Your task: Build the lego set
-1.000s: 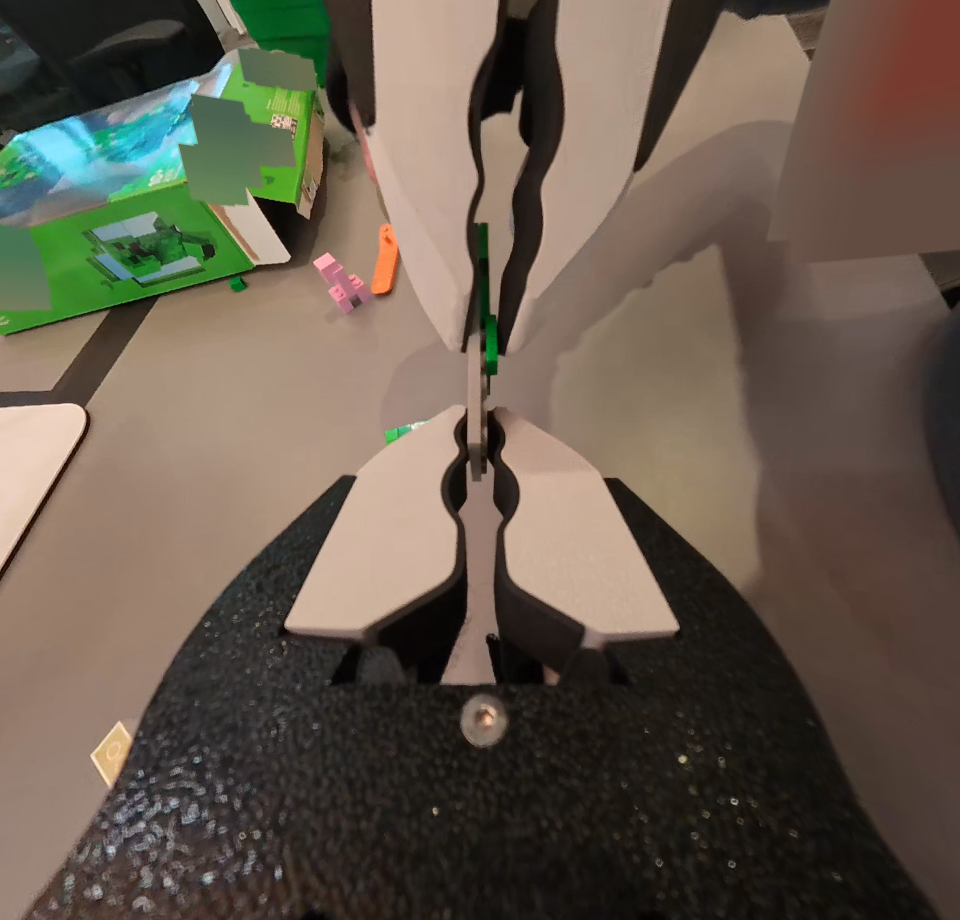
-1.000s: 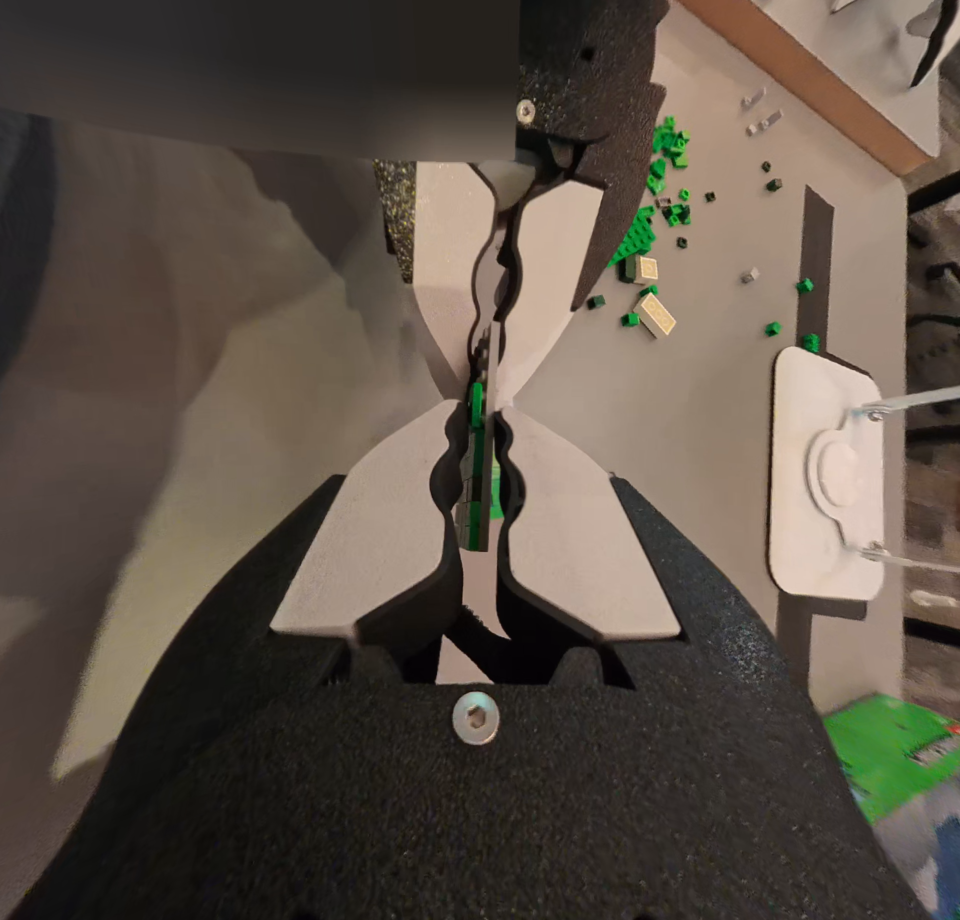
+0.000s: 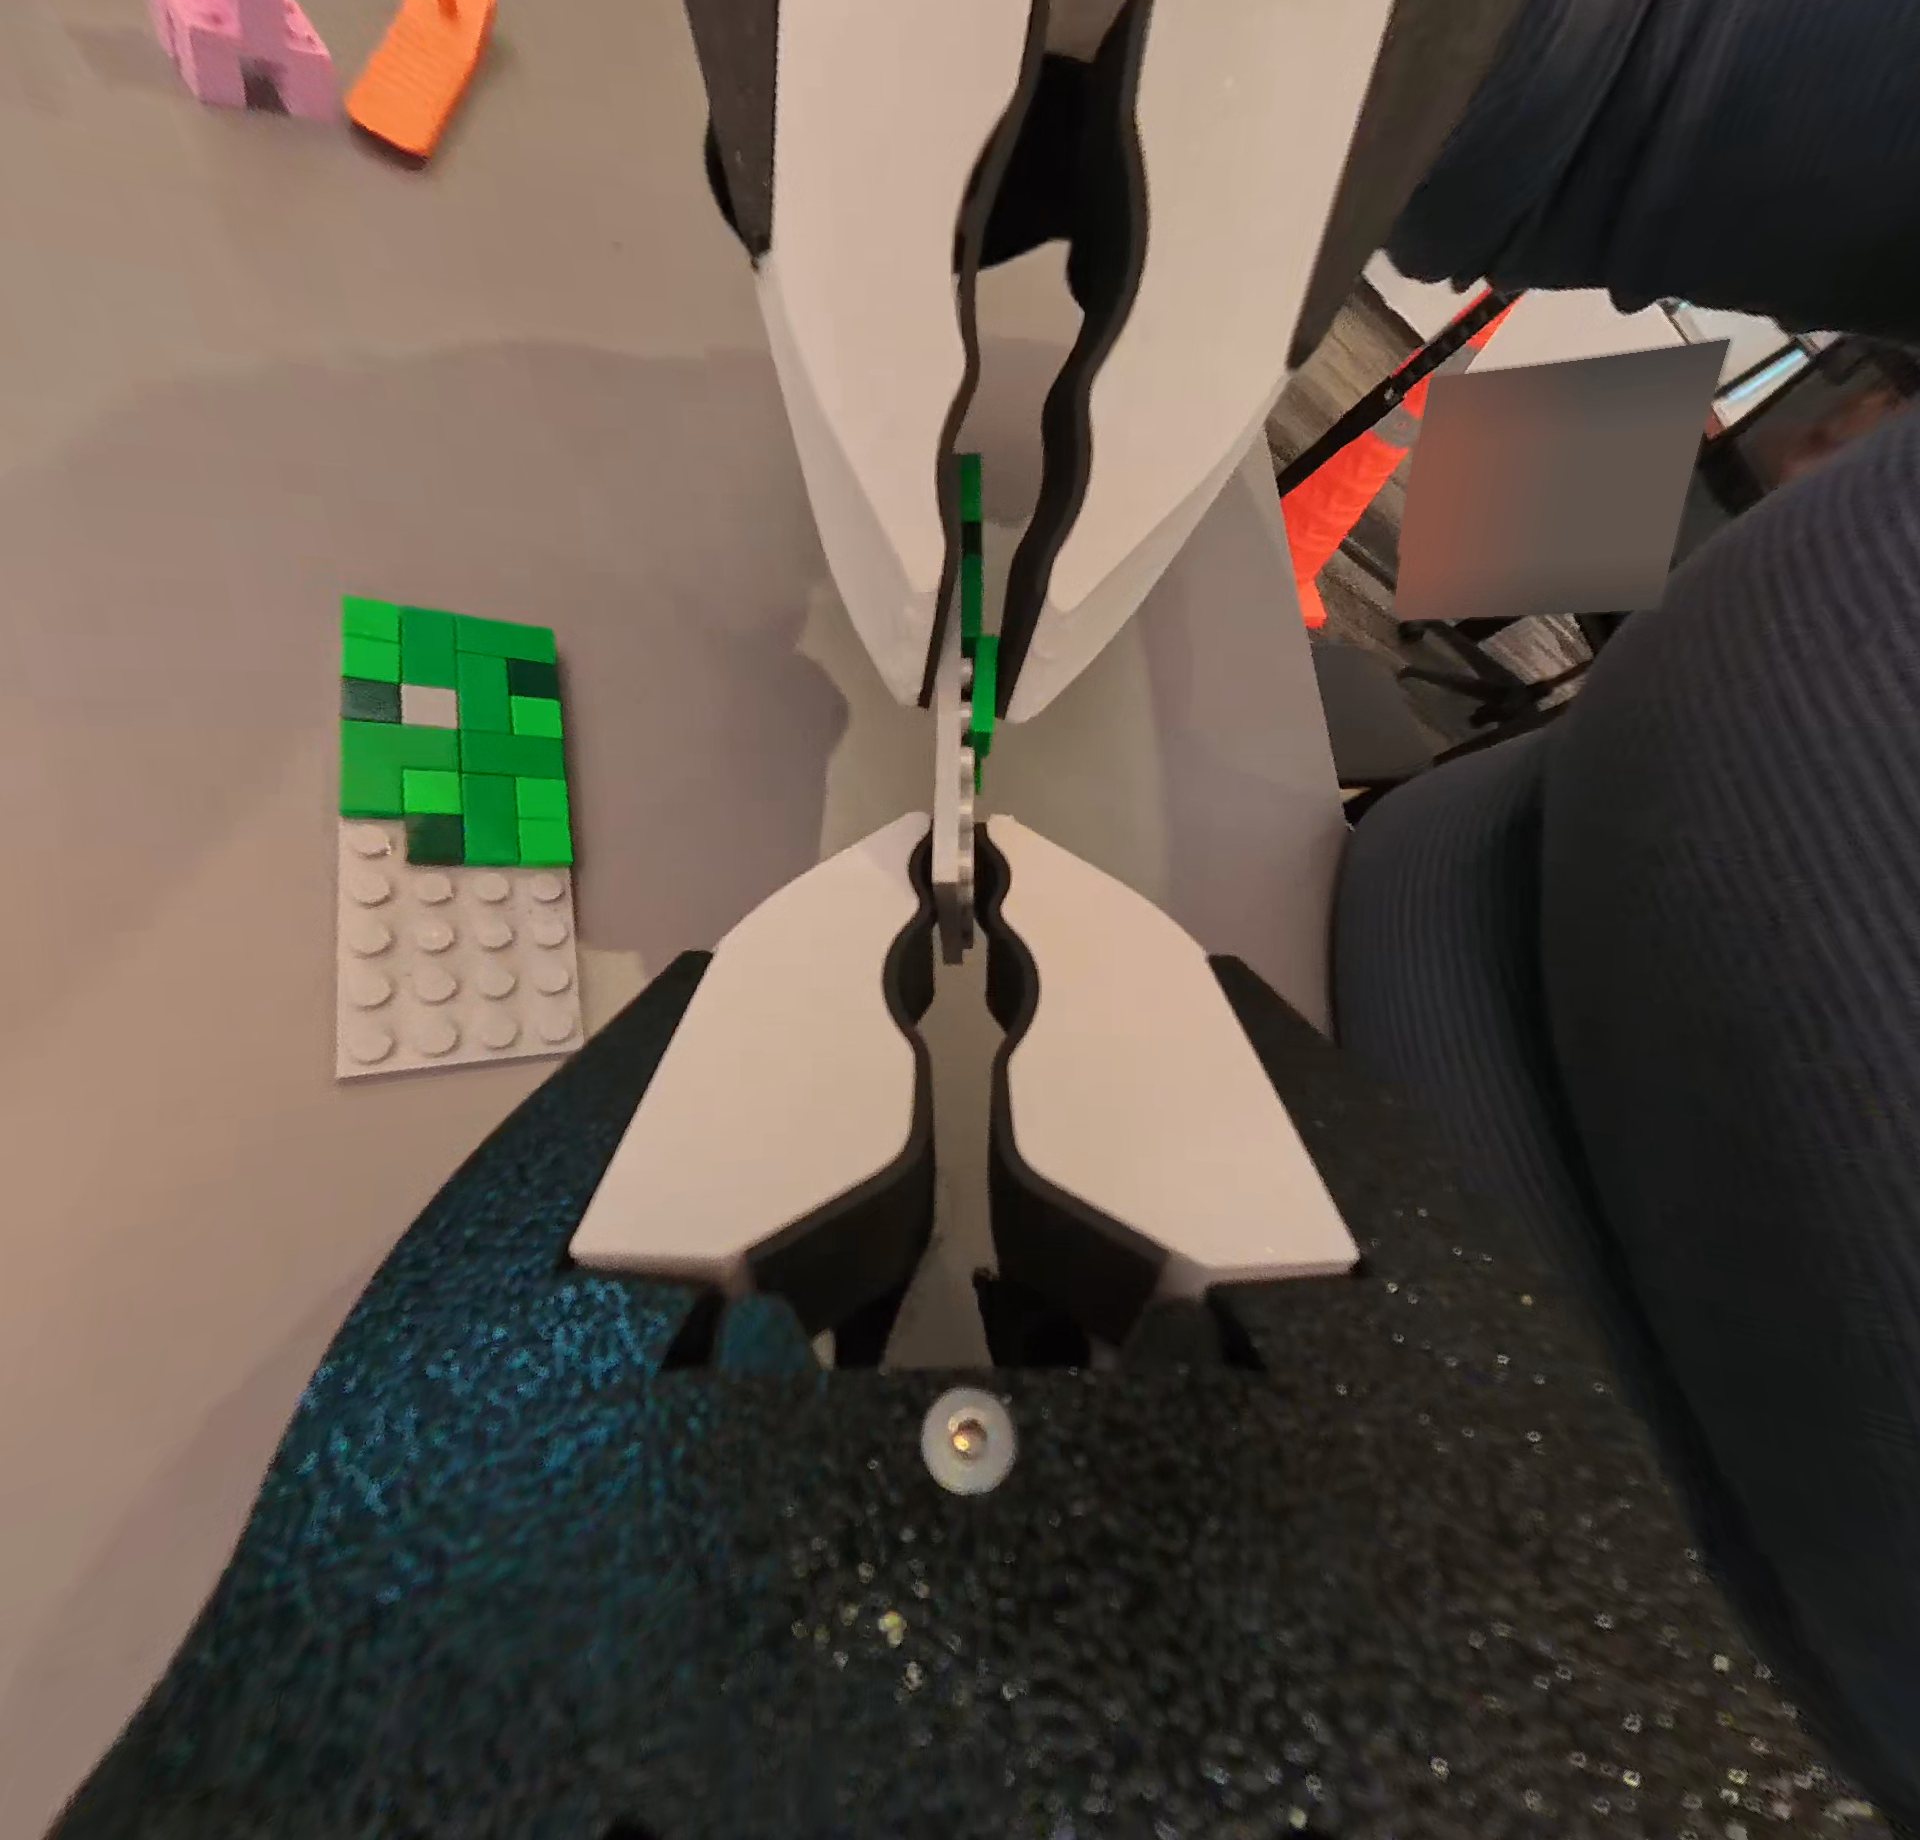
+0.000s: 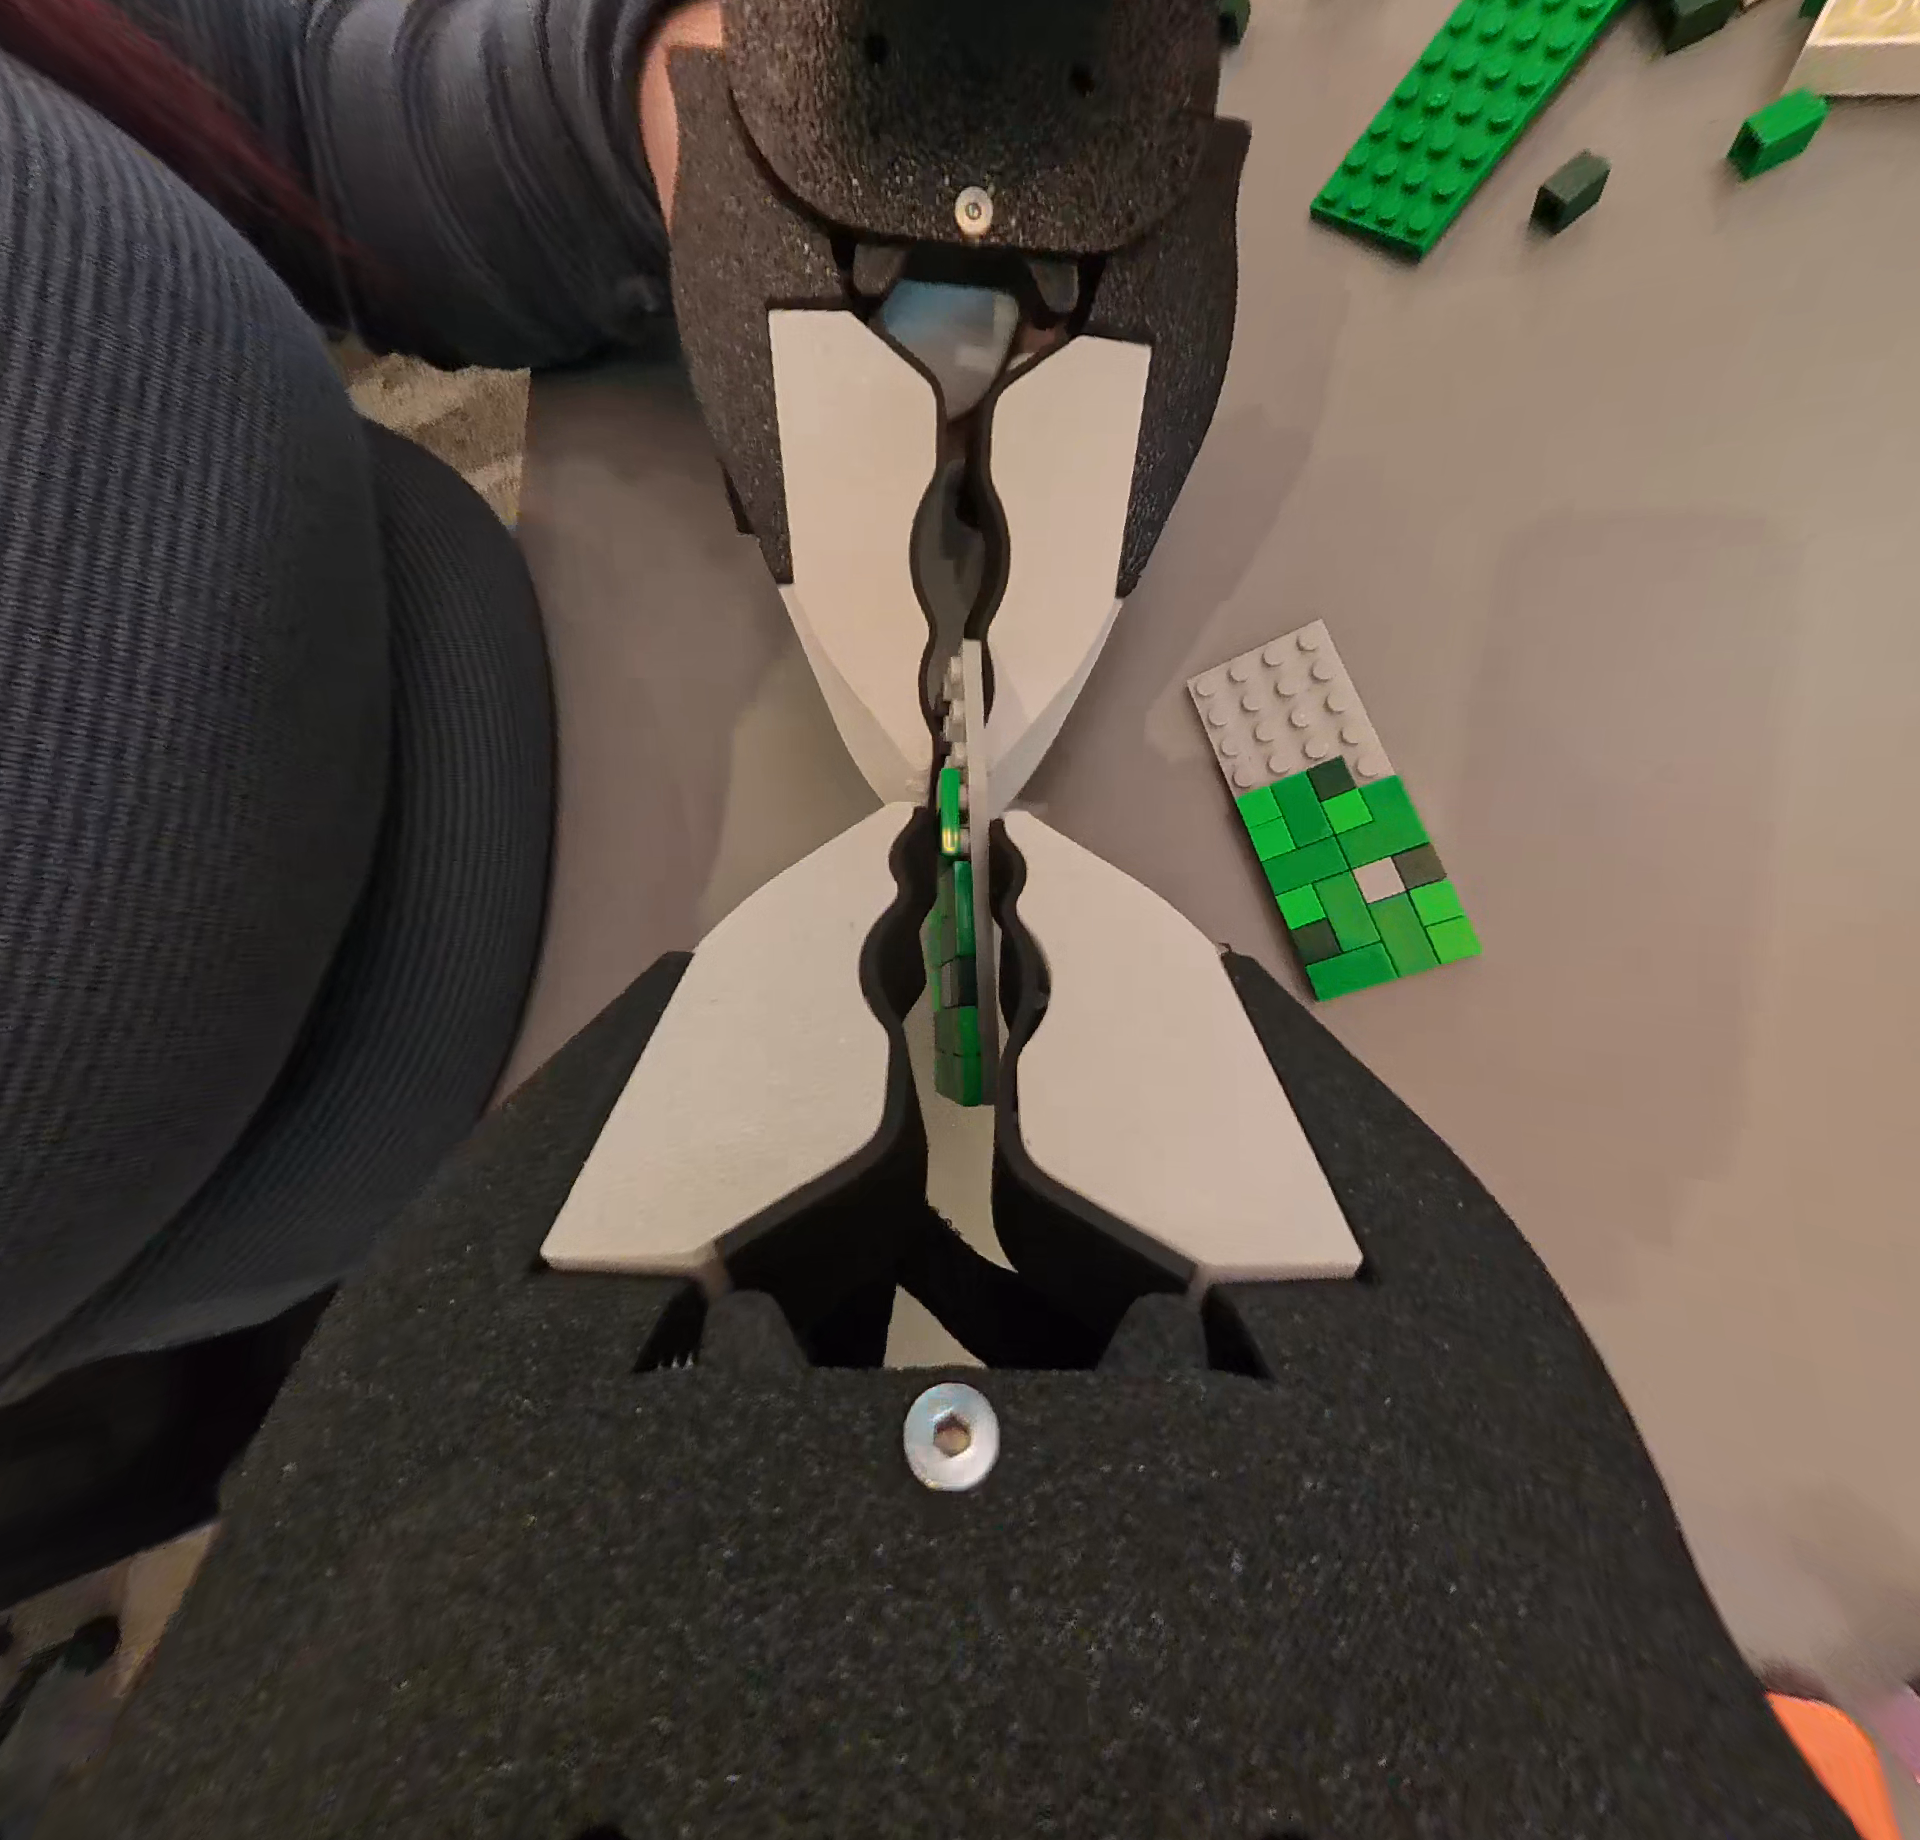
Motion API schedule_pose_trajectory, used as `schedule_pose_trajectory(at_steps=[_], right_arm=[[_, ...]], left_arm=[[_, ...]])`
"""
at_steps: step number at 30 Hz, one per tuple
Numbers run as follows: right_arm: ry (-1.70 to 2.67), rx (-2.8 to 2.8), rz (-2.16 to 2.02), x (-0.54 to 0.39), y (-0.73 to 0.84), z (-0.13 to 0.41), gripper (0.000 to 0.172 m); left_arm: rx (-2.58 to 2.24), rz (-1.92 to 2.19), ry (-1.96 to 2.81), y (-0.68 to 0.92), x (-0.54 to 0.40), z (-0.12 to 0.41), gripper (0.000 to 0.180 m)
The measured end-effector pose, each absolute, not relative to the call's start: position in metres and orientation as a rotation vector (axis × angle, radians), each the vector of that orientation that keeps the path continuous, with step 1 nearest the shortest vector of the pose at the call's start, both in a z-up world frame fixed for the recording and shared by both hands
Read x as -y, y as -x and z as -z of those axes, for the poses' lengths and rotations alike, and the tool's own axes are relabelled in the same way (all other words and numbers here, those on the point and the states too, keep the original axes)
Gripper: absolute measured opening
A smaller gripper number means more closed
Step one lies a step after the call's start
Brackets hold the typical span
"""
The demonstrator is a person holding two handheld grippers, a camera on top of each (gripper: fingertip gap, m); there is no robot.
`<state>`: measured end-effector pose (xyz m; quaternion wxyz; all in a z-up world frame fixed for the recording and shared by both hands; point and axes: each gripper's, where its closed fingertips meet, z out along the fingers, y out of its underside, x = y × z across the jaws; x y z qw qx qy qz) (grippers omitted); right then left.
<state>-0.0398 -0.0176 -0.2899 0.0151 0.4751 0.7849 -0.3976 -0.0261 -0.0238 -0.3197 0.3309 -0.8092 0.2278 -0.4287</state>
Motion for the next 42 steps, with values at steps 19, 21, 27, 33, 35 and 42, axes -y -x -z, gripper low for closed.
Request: schedule_pose_trajectory(at_steps=[19,21,27,33,35,42], right_arm=[[-1.411,-2.899,1.445,0.021,0.048,0.252,0.007],[-1.408,-2.891,1.455,0.023,0.047,0.252,0.008],[-1.378,-2.927,1.451,0.023,0.048,0.253,0.007],[-1.287,-3.026,1.411,0.027,0.047,0.251,0.009],[-1.254,-3.079,1.377,0.028,0.047,0.251,0.009],[-1.221,-3.149,1.317,0.028,0.045,0.249,0.009]], left_arm=[[-0.603,0.964,1.703,0.039,0.015,0.259,0.016],[-0.645,0.903,1.695,0.039,0.016,0.259,0.013],[-0.718,0.745,1.695,0.037,0.014,0.262,0.009],[-0.776,0.678,1.662,0.035,0.017,0.259,0.006],[-0.800,0.622,1.656,0.035,0.017,0.259,0.005],[-0.796,0.626,1.638,0.033,0.017,0.257,0.005]])
